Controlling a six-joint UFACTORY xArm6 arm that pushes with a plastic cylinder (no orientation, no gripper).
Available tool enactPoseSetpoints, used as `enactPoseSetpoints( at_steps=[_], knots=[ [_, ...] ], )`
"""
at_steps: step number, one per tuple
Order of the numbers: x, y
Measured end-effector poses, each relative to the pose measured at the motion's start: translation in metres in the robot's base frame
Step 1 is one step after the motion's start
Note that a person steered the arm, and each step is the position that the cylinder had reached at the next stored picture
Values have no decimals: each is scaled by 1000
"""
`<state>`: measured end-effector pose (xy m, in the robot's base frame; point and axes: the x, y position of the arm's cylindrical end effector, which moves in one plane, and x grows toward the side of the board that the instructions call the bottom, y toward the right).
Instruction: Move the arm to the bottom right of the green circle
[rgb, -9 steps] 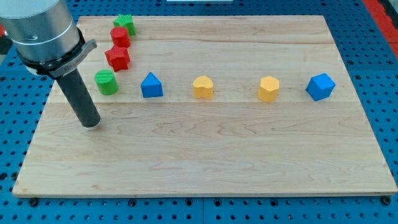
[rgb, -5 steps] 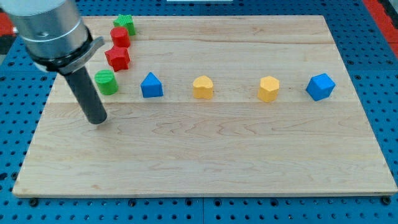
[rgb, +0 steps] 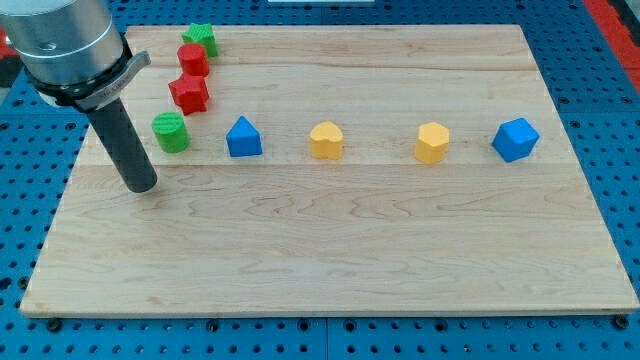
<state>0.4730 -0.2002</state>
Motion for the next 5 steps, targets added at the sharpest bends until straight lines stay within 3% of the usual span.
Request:
enactPoseSetpoints(
  at_steps=[5],
  knots=[
    [-8,-31]
  ],
)
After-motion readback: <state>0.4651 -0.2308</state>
